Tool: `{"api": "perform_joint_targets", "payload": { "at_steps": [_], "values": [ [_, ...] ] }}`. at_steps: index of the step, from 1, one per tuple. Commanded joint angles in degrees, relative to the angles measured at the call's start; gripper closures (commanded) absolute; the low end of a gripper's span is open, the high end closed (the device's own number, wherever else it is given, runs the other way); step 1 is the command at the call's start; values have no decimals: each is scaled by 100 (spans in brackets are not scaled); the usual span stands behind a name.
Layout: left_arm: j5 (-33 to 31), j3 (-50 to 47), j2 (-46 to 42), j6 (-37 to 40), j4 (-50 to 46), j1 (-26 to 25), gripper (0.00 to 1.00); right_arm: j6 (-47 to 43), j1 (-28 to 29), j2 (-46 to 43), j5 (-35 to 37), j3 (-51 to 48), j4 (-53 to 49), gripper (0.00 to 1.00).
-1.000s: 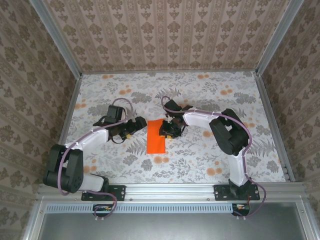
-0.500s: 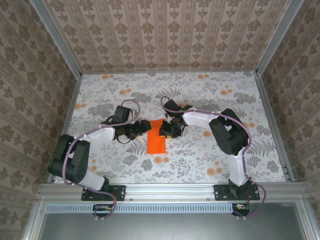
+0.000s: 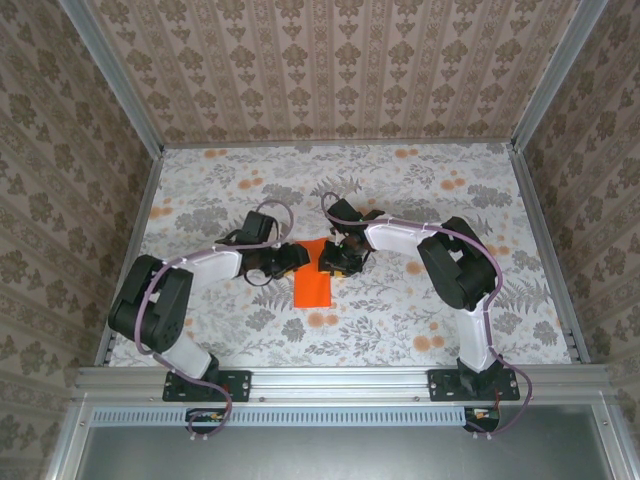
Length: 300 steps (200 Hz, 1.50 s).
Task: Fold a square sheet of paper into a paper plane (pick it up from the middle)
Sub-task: Hold the square sheet of paper at the center of the table.
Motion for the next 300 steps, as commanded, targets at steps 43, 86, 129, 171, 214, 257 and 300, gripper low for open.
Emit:
{"api": "perform_joint_targets", "payload": {
  "at_steps": [43,86,129,171,214,257,300],
  "values": [
    [146,278,355,-21,133,-183,60,115,-254,789,1622,-407,-1002,66],
    [63,281,506,-14,71,-196,65,97,-252,797,1649,-424,-1002,66],
    [-65,255,618,21,-112,-196,68,86,-252,801,1658,-447,-996,66],
    [-181,129,786,19,-280,-196,73,79,-252,760,1676,-464,-1006,66],
    [-334,20,967,34,-541,-196,87,21,-259,521,1608,-427,-1033,64],
    [-478,-4,1063,105,-780,-196,98,-144,-260,-339,1286,-359,-948,60],
    [-549,-34,1121,162,-868,-196,100,-318,-314,-1424,938,-435,-597,53]
  ]
}}
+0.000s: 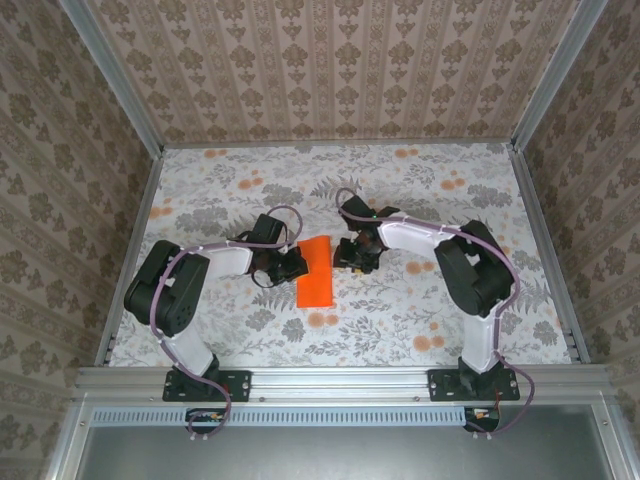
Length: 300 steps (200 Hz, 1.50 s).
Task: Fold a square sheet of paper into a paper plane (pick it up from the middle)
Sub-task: Hold the square sheet of paper at the center of the table, then fold the square sheet of paper in half at the center of the table.
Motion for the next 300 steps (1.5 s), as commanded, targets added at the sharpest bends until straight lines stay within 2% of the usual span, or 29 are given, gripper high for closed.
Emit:
{"api": "perform_joint_targets", "payload": {
  "at_steps": [1,37,74,103,153,218,300],
  "values": [
    [-481,-203,409,160,-807,-41,100,-203,-41,-697,182,-75,-117,53],
    [-499,-219,435,194,-802,-50,100,-251,80,-905,-537,-181,719,62],
    [-516,-208,469,196,-800,-58,100,-66,296,-492,-715,-19,1081,90],
    [-490,-178,530,169,-790,-67,100,139,394,-151,-792,42,1310,99],
    [-486,-133,603,93,-776,-111,100,144,528,309,-1013,253,1357,100],
    [-533,-178,619,2,-785,-117,100,-43,500,582,-949,181,1183,100],
    [-762,-287,717,-93,-1026,-51,100,-754,212,321,-850,-954,1378,100]
  ]
}}
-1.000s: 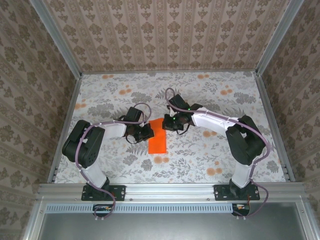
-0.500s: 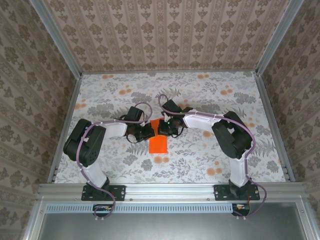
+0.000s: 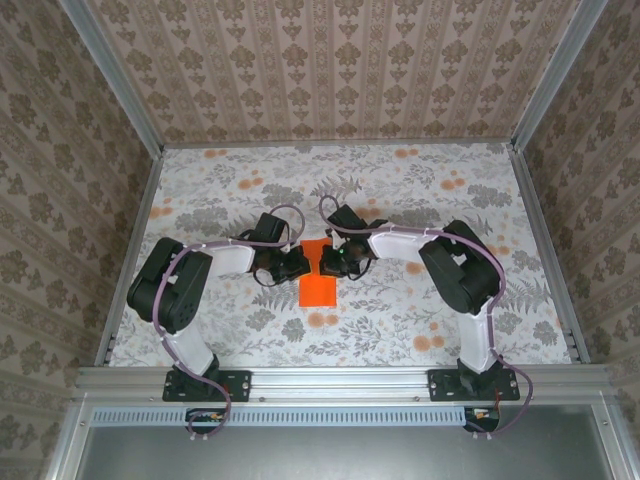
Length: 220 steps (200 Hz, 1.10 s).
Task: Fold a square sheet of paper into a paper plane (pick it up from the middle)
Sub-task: Fold the square sheet of paper in half at the center of the table.
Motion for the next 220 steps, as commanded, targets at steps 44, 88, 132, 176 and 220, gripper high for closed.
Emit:
{"api": "perform_joint_targets", "payload": {
  "at_steps": [44,88,132,176,220],
  "values": [
    [-812,-438,608,-55,-1019,3,100,-643,-641,-696,86,-1144,-69,100],
    [-801,-409,561,-20,-1056,3,100,-464,-586,-1079,-170,-808,257,100],
    [-770,-394,529,19,-1065,-6,100,-257,-363,-534,-507,-363,608,100],
    [-737,-396,563,39,-1058,-15,100,-220,-243,-42,-617,-92,740,100],
    [-787,-441,587,42,-1072,-7,100,-221,-369,58,-443,-363,735,100]
  ]
}}
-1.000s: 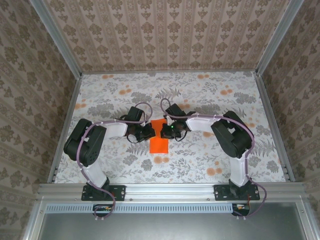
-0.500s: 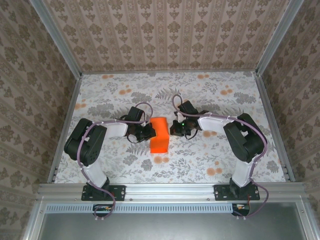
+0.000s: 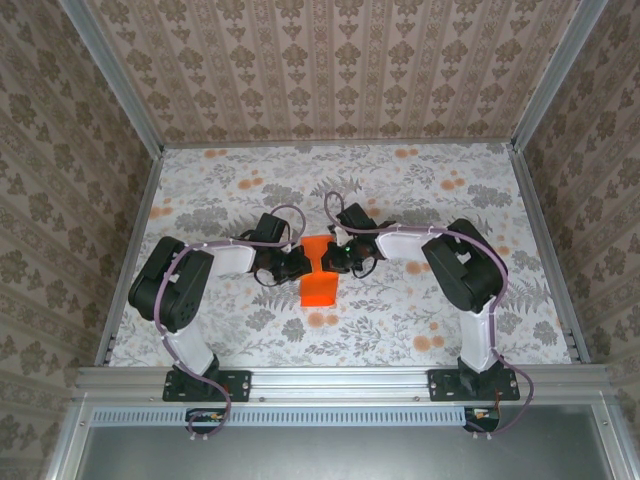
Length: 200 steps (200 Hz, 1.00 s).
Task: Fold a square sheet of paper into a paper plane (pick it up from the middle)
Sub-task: Fold the square sheet of paper in half at the center of the table.
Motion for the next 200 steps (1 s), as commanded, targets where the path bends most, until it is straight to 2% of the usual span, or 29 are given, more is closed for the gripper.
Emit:
{"api": "perform_joint_targets", "payload": {
  "at_steps": [1,49,85,144,200],
  "values": [
    [-905,-433,536,79,-1168,-6,100,96,-102,28,31,-151,60,100],
    [-905,-431,571,113,-1152,-6,100,80,-570,-422,164,-893,249,100],
    [-897,-416,576,122,-1149,-10,100,64,-503,-665,59,-674,289,100],
    [-891,-437,566,104,-1160,-12,100,248,-143,-23,-137,-13,511,100],
    [-954,-451,582,79,-1204,-10,100,174,-412,275,69,-29,587,100]
  ]
}}
